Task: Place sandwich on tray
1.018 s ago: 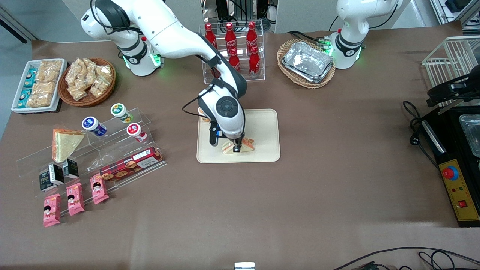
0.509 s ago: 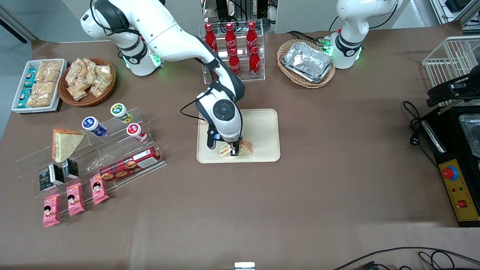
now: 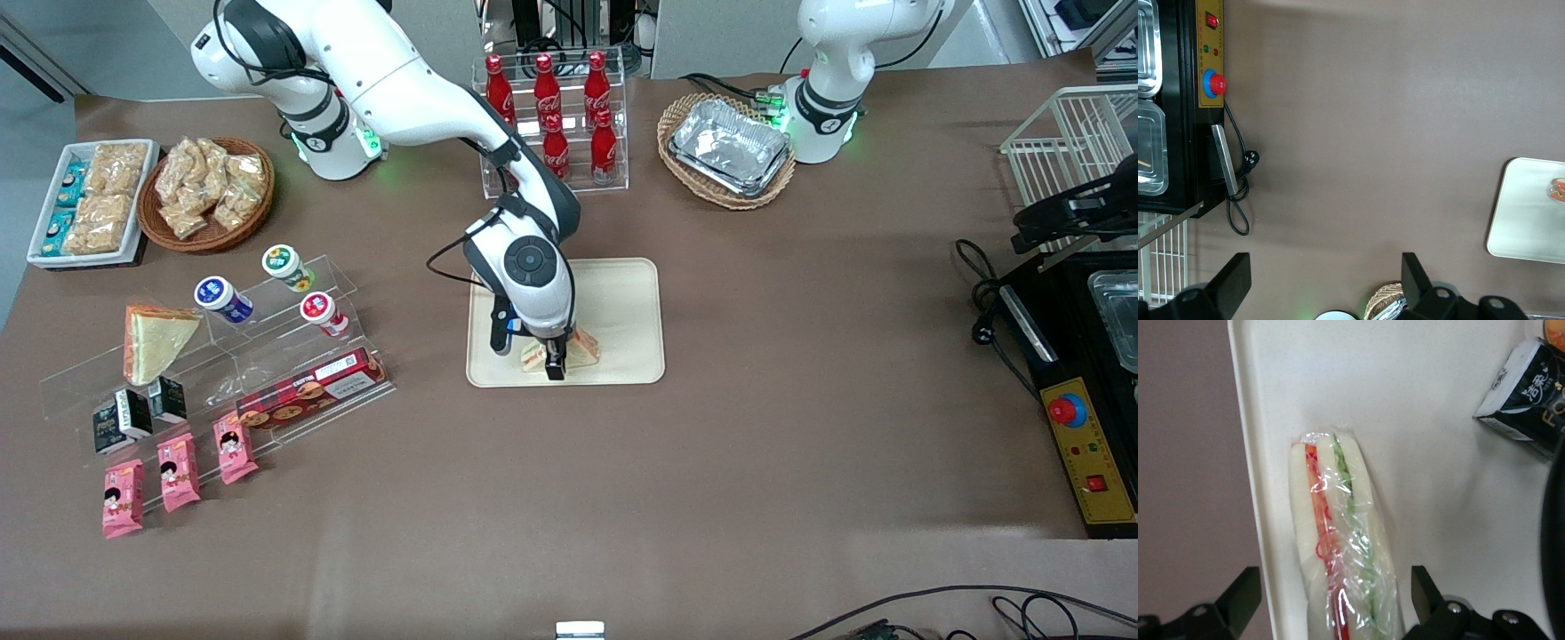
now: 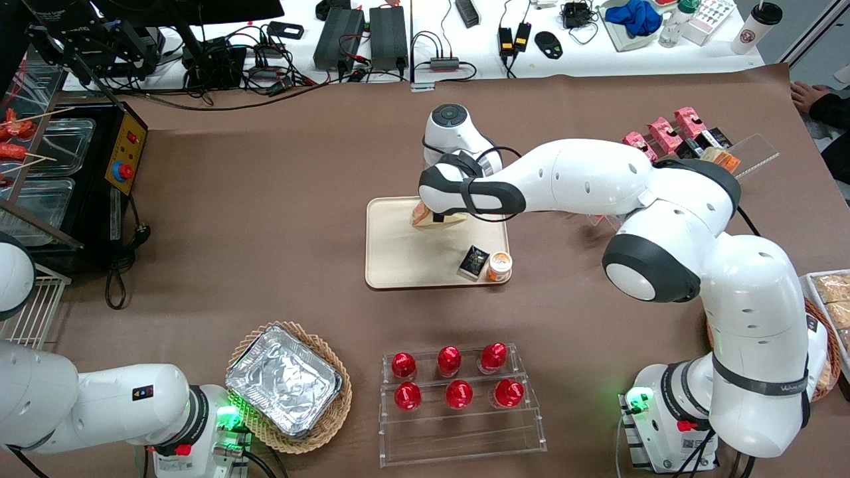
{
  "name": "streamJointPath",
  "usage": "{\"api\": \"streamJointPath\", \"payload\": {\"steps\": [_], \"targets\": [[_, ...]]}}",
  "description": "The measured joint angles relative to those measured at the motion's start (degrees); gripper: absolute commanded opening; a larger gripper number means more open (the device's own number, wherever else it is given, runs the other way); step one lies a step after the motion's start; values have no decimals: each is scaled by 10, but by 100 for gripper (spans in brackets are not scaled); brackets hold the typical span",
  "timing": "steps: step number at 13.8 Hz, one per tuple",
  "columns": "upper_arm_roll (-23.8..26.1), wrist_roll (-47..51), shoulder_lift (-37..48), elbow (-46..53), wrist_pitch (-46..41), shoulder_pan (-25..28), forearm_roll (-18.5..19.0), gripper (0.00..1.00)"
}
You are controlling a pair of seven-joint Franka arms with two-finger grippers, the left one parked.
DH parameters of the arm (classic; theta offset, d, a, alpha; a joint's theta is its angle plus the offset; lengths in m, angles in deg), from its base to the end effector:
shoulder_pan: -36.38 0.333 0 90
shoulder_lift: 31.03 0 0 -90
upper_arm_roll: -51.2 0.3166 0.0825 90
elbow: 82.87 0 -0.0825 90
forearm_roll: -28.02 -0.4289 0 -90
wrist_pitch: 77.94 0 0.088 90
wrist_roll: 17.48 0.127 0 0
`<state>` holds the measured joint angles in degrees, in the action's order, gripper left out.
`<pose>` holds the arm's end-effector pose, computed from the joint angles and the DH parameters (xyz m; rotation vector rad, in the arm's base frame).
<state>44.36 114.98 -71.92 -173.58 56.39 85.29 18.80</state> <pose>0.5399 0.5060 0.1756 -2.0861 2.2720 0.0588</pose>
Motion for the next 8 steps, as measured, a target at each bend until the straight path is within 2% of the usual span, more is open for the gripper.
{"api": "streamJointPath", "payload": {"steps": [8], "targets": [[-4,0,27,11,-28,-6,0,100]]}}
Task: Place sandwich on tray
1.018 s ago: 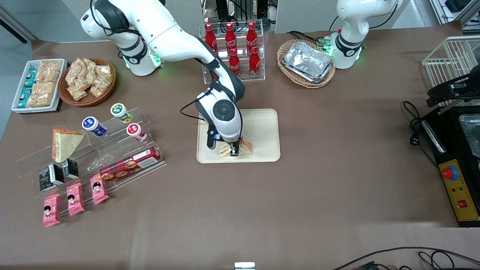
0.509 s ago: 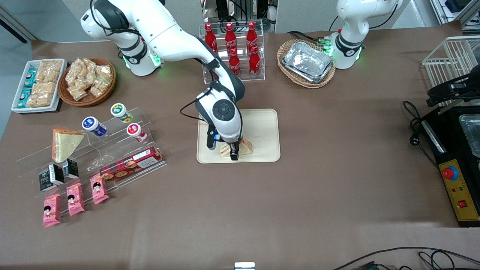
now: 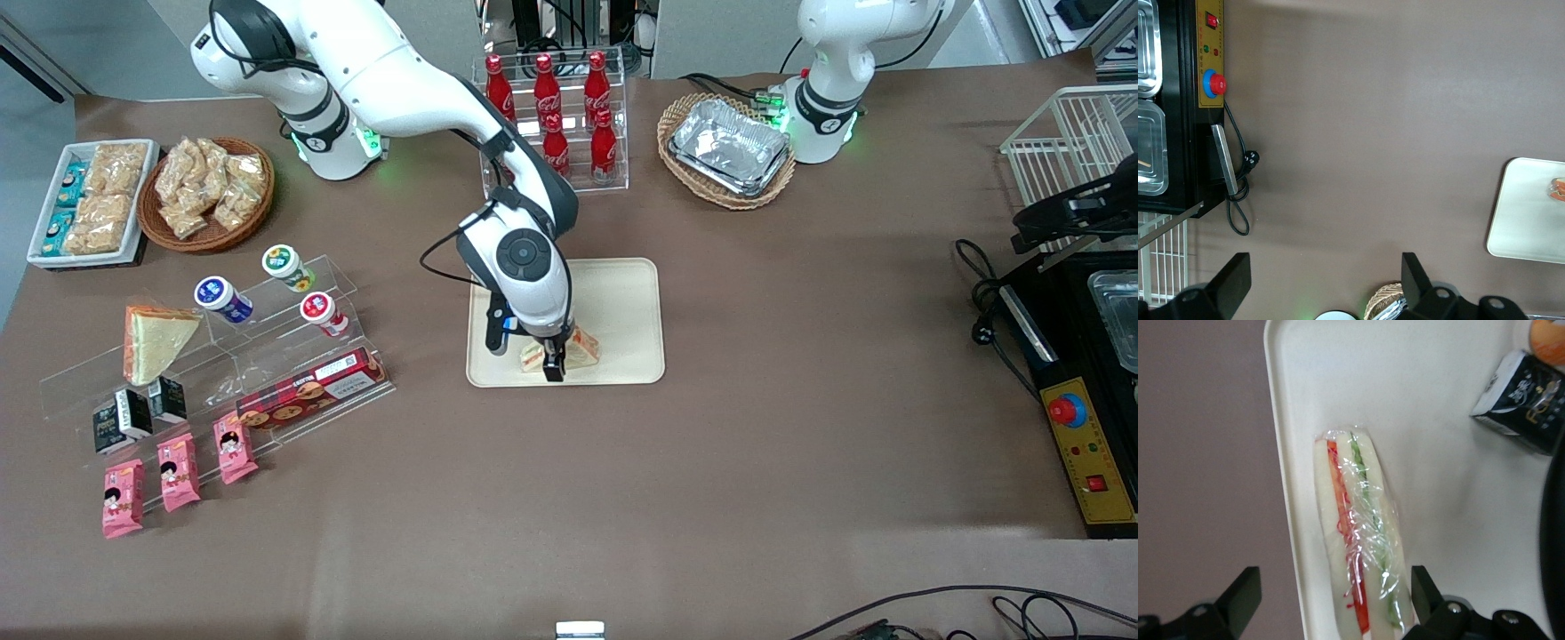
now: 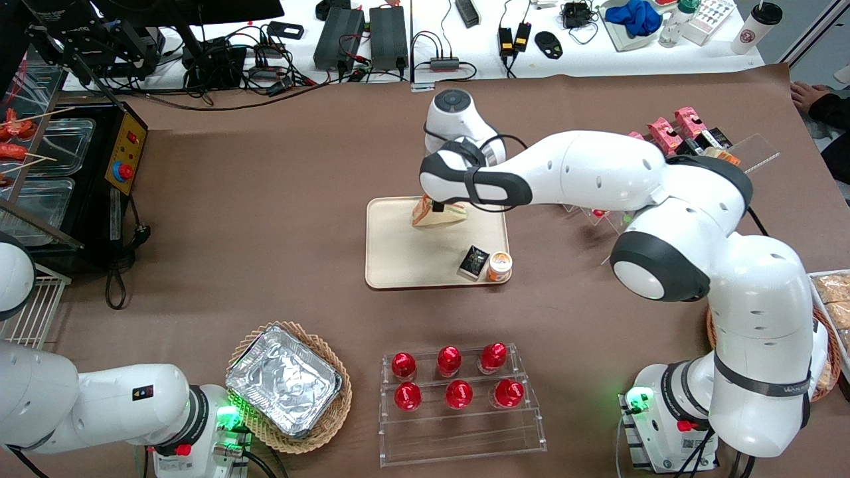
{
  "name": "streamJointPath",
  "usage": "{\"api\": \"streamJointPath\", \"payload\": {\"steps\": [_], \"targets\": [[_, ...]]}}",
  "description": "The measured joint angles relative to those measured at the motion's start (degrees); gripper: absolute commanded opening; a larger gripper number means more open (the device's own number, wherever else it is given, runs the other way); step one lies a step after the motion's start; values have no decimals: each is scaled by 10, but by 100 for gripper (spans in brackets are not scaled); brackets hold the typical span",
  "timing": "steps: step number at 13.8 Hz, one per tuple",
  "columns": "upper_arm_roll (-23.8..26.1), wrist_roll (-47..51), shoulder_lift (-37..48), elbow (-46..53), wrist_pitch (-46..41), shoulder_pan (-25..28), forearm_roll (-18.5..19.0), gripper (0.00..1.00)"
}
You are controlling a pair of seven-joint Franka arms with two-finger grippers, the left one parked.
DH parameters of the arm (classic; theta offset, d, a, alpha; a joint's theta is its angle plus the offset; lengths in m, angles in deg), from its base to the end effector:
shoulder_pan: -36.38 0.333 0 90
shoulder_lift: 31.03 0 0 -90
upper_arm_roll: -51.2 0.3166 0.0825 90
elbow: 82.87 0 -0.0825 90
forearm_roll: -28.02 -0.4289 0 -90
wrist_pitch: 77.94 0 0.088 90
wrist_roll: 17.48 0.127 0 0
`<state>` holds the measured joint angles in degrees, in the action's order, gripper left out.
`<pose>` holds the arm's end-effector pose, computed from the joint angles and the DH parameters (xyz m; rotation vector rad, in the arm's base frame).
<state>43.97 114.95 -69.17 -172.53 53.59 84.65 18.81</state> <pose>0.5521 0.5028 0.2155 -2.0603 2.2709 0.0660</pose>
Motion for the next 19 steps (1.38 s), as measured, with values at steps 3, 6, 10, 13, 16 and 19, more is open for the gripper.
{"api": "streamJointPath", "payload": {"steps": [3,6,10,13,16,19], "targets": [[0,-5,35,3,-50,-8,0,100],[0,-19,73,3,-95,-18,0,100],[1,-97,121,10,-163,-44,0,100],[-1,-236,159,39,-229,-65,0,100],[-15,-443,211,50,-276,-67,19,100],[-59,-676,251,51,-336,-70,65,100]]}}
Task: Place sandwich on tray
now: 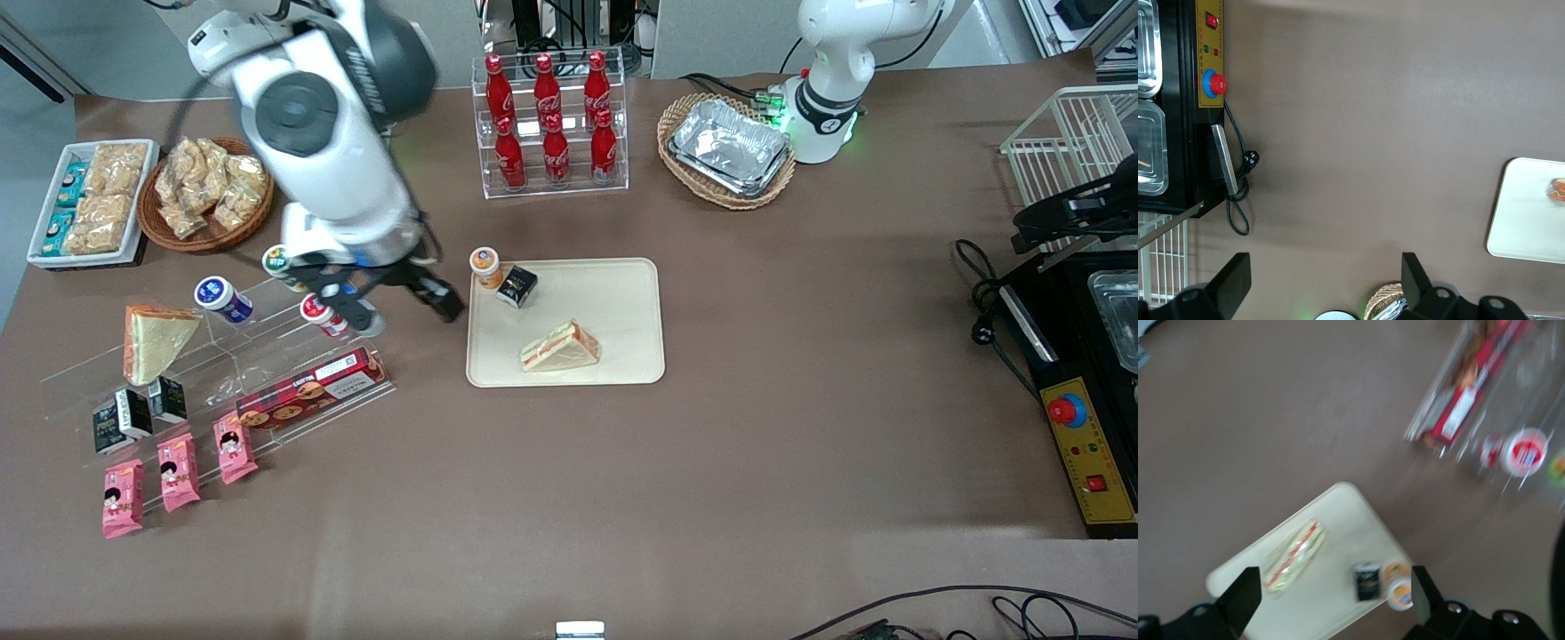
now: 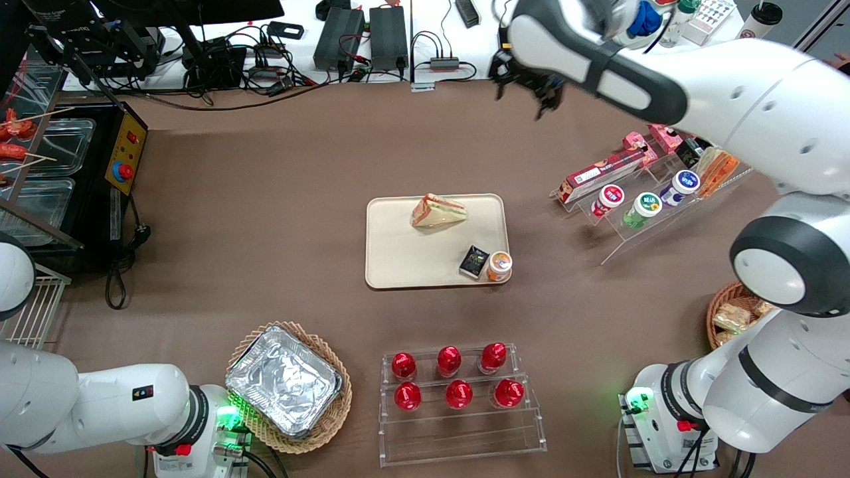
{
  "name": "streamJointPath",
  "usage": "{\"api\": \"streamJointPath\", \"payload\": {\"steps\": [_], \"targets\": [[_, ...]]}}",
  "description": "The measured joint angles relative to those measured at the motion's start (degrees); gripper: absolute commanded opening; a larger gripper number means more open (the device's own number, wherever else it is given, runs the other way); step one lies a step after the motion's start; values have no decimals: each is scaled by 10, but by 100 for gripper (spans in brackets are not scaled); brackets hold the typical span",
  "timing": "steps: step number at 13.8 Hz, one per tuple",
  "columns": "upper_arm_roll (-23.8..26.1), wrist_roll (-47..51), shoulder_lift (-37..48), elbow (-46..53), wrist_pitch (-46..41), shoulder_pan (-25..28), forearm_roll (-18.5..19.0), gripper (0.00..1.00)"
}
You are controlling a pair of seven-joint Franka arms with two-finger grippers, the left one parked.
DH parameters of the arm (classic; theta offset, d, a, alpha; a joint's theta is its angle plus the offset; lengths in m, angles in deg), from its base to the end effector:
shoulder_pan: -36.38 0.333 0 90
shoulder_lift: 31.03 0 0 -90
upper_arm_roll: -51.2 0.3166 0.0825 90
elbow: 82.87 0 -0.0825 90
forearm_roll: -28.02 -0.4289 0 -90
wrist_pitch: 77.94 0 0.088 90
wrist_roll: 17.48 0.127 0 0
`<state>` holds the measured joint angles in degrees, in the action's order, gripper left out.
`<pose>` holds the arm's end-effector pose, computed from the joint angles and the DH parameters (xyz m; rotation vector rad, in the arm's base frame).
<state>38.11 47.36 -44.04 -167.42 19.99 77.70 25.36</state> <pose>0.5861 0.3361 0.5253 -2.9772 0.9852 -0.0189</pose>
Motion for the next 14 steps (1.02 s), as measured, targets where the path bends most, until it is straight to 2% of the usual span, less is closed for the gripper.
{"api": "streamJointPath", "payload": {"steps": [3,6,8,11,12,14], "targets": [[-44,-217,28,0,-31,-21,13,100],[-47,-359,43,0,-45,-83,17,100],[-41,-457,50,0,-55,-146,17,100],[2,-603,56,-1,-57,-297,8,100],[7,-628,58,-1,-57,-329,2,100],[9,-641,64,-5,-56,-352,1,100]]}}
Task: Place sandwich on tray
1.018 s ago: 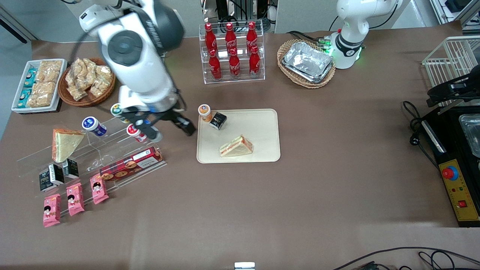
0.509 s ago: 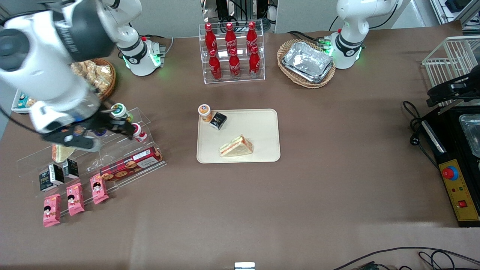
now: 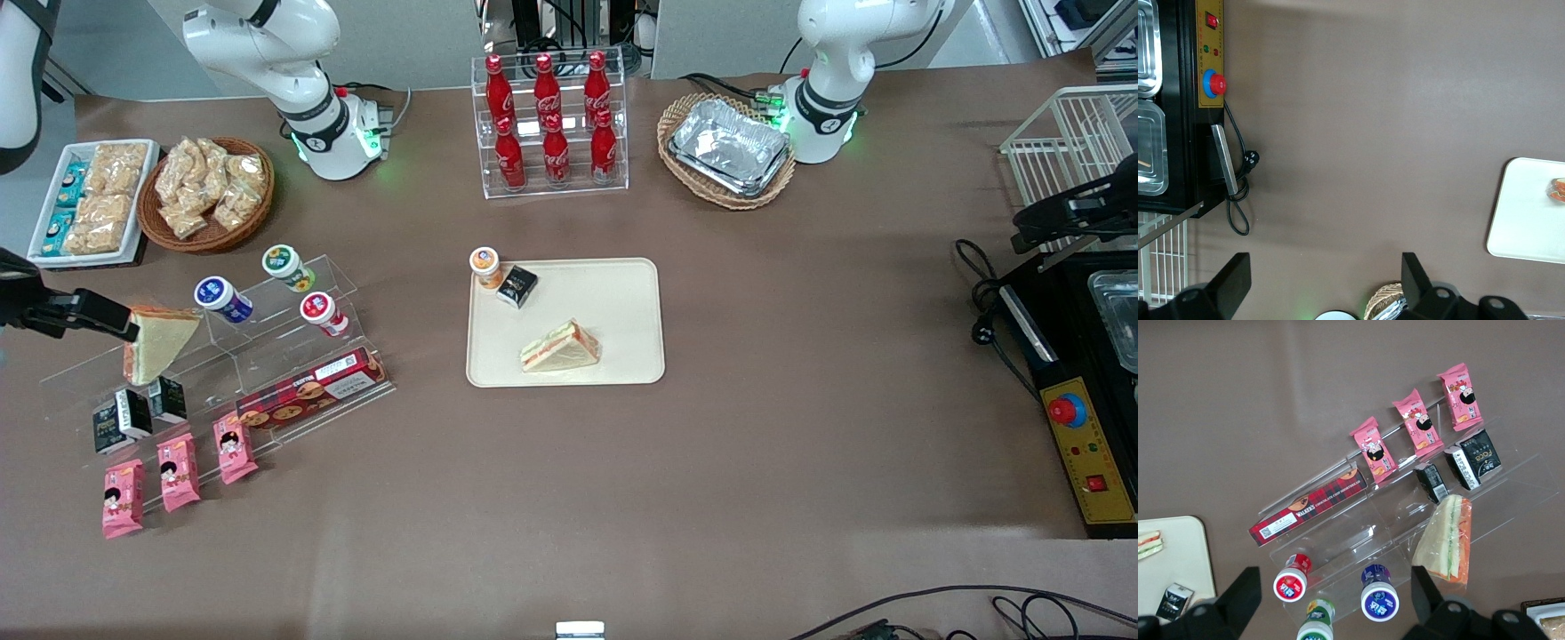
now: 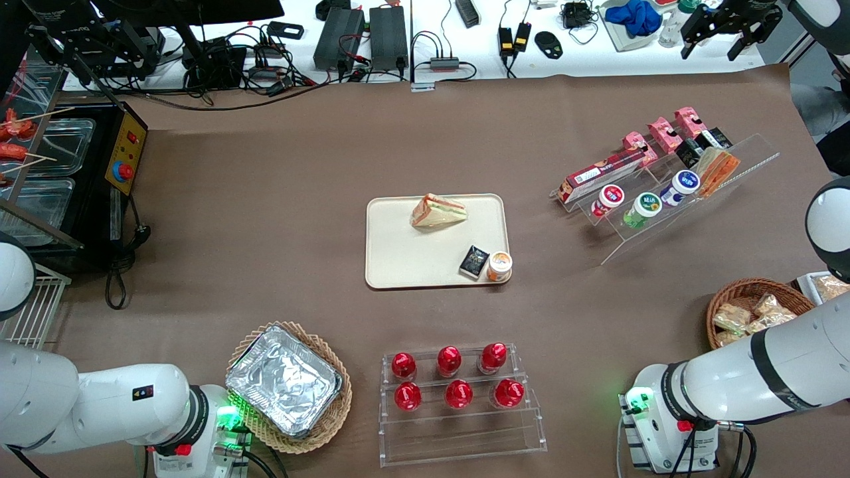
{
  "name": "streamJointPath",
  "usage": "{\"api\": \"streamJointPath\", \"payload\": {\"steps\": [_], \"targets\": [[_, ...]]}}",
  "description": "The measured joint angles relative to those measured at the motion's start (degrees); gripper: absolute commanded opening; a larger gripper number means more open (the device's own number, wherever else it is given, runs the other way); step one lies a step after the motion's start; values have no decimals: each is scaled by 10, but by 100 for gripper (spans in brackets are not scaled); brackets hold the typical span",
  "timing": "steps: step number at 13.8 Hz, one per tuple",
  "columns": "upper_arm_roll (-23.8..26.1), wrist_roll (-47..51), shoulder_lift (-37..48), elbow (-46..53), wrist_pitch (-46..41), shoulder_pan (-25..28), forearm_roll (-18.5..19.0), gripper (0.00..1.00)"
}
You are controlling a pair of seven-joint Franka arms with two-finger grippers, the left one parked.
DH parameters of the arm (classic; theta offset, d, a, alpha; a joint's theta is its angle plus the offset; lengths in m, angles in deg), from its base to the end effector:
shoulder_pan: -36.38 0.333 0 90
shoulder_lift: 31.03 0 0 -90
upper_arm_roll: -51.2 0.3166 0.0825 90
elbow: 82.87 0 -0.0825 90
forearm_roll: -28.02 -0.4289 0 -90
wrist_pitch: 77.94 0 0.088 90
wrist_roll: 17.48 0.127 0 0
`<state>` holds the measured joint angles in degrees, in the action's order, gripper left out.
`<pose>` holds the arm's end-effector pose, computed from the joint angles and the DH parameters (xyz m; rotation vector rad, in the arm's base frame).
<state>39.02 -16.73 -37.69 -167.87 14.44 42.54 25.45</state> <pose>0.6365 -0.0545 0.5836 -3.1164 0.1842 -0.0251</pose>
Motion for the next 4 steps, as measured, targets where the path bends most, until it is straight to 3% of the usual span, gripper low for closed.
{"api": "streamJointPath", "payload": {"steps": [2,4], "targets": [[3,1,7,-12,16,-7,0,100],[29,-2,13,-27,28,-47,0,100]]}}
